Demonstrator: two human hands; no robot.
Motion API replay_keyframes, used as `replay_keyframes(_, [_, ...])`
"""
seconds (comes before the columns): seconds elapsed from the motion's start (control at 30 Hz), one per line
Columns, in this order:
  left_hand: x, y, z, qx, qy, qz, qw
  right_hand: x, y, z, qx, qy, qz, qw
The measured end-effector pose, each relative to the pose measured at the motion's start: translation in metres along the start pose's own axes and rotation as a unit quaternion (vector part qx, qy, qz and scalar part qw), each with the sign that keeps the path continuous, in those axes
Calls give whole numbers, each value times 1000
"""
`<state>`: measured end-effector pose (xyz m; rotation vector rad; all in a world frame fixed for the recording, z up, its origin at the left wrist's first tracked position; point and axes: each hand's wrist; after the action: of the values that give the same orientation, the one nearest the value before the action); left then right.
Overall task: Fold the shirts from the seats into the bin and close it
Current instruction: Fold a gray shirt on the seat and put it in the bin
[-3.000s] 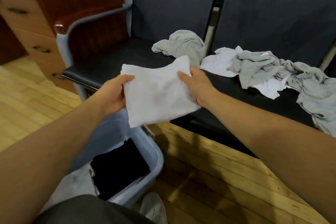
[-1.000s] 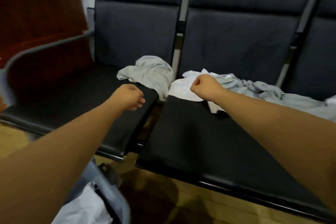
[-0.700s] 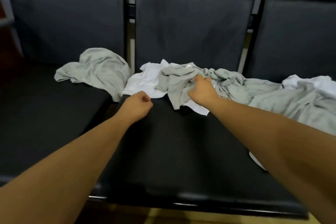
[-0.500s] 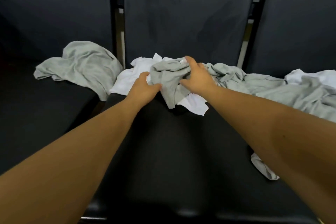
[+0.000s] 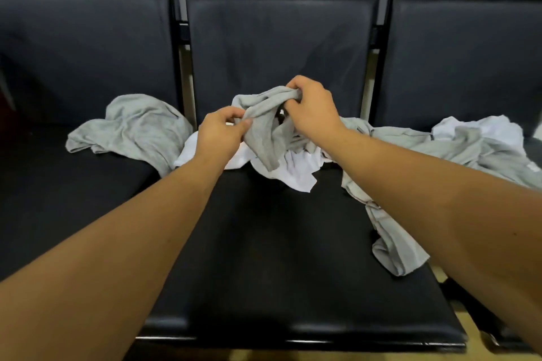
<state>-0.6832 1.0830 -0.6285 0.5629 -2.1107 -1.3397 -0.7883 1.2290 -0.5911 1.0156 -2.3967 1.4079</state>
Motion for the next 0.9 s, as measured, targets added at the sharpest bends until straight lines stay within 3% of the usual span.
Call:
replay_keyframes(0.2, [-32, 101, -40, -50, 17, 57, 997, -7, -88, -69, 50, 50, -49, 996])
replay_keyframes(0.33, [-61, 150, -67, -82, 43, 107, 990, -21, -133, -112, 66, 30, -39, 997])
replay_keyframes(0.5, [-107, 167, -89, -55, 0, 78, 995, -55, -155, -143, -27, -16, -31, 999])
replay_keyframes(0.6, [-138, 150, -94, -1, -45, 51, 998, -91, -148, -138, 88, -44, 59, 993])
replay_keyframes(0.7, [-168, 119, -98, 37, -76, 10, 996, -130, -123, -121, 253, -18, 223, 941])
replay_keyframes(0.8, [-188, 83, -100, 118, -122, -25, 985, -158, -89, -102, 289, -9, 319, 902])
replay_keyframes(0.9, [-192, 64, -111, 282, -220, -39, 933, -163, -68, -101, 276, -30, 357, 892])
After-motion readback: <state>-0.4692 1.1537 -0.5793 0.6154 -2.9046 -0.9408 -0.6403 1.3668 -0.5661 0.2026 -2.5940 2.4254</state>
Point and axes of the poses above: each hand's wrist, its own x-axis towards the middle knuckle, its own z-axis out of the palm, y = z × x, and after that the axes turned 4 degrees about x, right-handed
